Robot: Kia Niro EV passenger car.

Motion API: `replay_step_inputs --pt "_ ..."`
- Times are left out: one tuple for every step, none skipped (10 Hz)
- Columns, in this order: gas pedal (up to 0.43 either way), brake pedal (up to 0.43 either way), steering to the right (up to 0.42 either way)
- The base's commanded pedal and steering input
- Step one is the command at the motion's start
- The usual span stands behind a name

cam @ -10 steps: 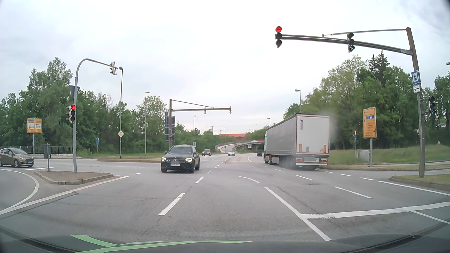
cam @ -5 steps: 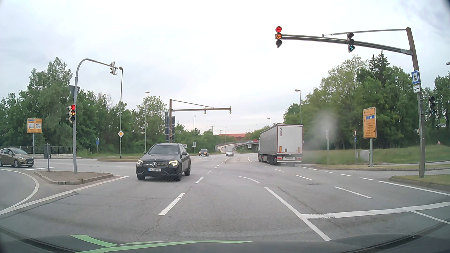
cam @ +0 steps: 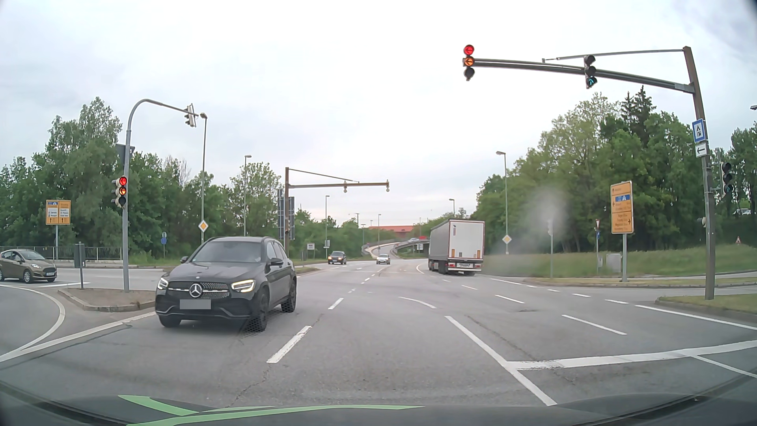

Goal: Follow the waypoints while adhering to traffic rules and regulations

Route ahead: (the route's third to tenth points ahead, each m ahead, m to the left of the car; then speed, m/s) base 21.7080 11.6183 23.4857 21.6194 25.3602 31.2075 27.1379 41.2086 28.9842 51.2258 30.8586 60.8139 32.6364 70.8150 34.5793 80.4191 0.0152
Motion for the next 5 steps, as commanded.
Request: replay_step_inputs --pt "0.0 0.0 0.004" --pt "0.087 0.0 0.004" --pt "0.11 0.0 0.004" --pt "0.169 0.0 0.004" --pt "0.177 0.0 0.004"
